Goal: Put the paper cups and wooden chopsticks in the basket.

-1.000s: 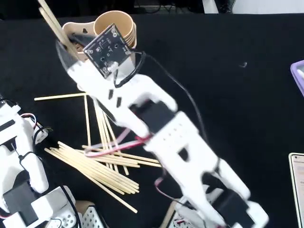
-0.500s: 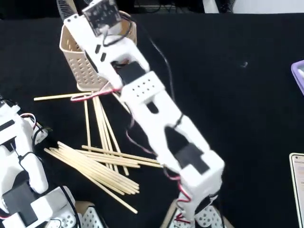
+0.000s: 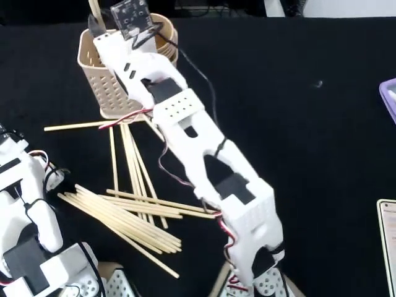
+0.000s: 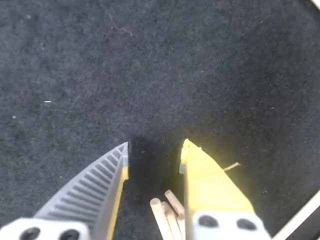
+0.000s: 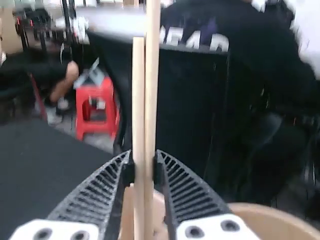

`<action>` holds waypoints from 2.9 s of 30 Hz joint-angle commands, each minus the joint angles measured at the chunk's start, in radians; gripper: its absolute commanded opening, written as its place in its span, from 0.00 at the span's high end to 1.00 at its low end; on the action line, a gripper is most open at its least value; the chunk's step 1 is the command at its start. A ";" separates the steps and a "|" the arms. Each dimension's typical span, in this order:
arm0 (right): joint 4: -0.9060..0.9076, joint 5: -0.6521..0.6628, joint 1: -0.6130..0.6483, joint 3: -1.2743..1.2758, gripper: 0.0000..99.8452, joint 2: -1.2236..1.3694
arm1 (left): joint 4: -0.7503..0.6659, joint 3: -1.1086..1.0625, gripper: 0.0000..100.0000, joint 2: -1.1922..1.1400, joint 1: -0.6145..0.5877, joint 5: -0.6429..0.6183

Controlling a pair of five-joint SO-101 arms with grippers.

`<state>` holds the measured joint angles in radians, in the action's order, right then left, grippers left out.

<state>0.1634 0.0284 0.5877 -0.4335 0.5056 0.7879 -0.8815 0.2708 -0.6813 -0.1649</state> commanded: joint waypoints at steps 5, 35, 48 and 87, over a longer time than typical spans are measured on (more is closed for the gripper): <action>0.247 -0.021 -0.011 -0.070 0.84 -0.110 | -0.012 0.012 0.82 0.017 -0.007 -0.005; 1.016 0.236 0.198 0.980 0.87 -1.012 | -0.018 0.013 0.82 0.015 -0.004 -0.005; 0.746 0.295 0.353 1.242 0.82 -0.713 | -0.018 0.015 0.82 0.015 -0.005 -0.005; 0.882 0.488 -0.005 1.138 0.99 -0.885 | -0.018 0.016 0.82 0.015 -0.007 -0.005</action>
<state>0.9505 0.5132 0.5984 0.8508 -0.2984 0.7787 -0.8830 0.2708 -0.6813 -0.1649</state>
